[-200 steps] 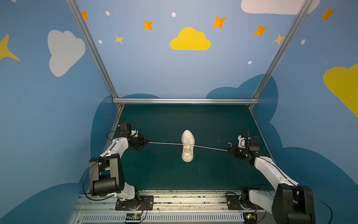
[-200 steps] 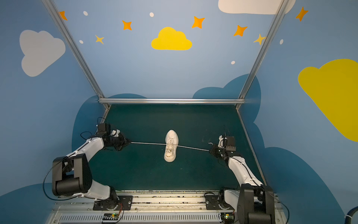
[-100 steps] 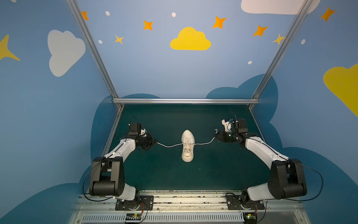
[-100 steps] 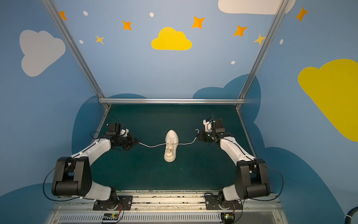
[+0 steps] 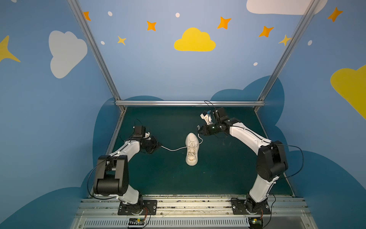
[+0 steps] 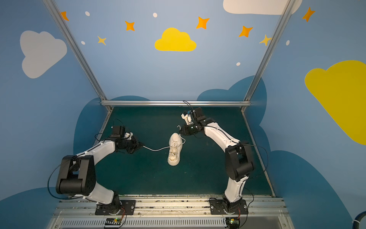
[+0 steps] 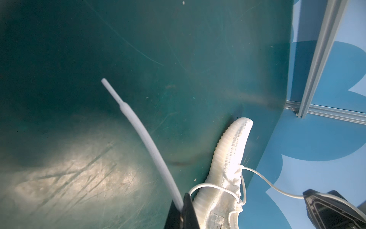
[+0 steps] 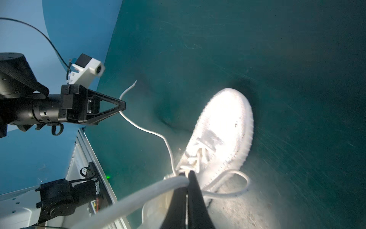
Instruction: Tie the shoes
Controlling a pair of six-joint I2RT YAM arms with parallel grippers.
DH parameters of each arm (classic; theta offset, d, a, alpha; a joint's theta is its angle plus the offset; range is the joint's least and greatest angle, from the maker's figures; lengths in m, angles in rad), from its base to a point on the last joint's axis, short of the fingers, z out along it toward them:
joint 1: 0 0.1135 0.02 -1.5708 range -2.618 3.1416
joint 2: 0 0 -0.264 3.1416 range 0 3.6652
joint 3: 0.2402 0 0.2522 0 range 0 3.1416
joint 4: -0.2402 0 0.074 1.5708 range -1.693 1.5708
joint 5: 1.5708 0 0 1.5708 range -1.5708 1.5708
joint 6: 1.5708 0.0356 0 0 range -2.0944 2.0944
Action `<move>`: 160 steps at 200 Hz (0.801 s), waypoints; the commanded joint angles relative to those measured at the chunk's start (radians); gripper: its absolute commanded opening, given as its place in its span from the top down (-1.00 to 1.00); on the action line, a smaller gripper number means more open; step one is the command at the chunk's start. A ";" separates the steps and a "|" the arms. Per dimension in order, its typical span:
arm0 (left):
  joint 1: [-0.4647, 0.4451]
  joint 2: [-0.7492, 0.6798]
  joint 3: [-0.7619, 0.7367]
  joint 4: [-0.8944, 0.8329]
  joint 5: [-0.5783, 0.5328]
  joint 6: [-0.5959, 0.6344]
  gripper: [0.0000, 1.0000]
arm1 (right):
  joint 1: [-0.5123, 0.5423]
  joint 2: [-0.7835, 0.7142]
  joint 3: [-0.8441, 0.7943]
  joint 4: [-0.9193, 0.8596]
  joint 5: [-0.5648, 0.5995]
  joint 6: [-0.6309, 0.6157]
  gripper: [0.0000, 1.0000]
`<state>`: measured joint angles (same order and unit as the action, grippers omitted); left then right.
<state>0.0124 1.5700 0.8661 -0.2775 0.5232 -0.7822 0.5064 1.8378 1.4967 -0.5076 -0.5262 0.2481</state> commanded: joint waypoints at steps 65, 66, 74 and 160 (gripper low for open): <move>-0.010 0.047 0.030 0.036 0.023 0.002 0.93 | 0.149 0.279 0.376 -0.284 -0.028 -0.051 1.00; -0.010 0.047 0.030 0.035 0.024 0.003 0.93 | 0.150 0.282 0.381 -0.286 -0.027 -0.051 1.00; -0.012 0.046 0.030 0.034 0.025 0.004 0.93 | 0.159 0.308 0.411 -0.297 -0.026 -0.056 1.00; -0.013 0.053 0.030 0.027 0.019 0.006 0.93 | 0.138 0.305 0.544 -0.443 0.129 -0.021 1.00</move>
<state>0.0006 1.6081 0.8742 -0.2512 0.5285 -0.7826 0.6827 2.2593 2.0579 -0.8726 -0.4980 0.2096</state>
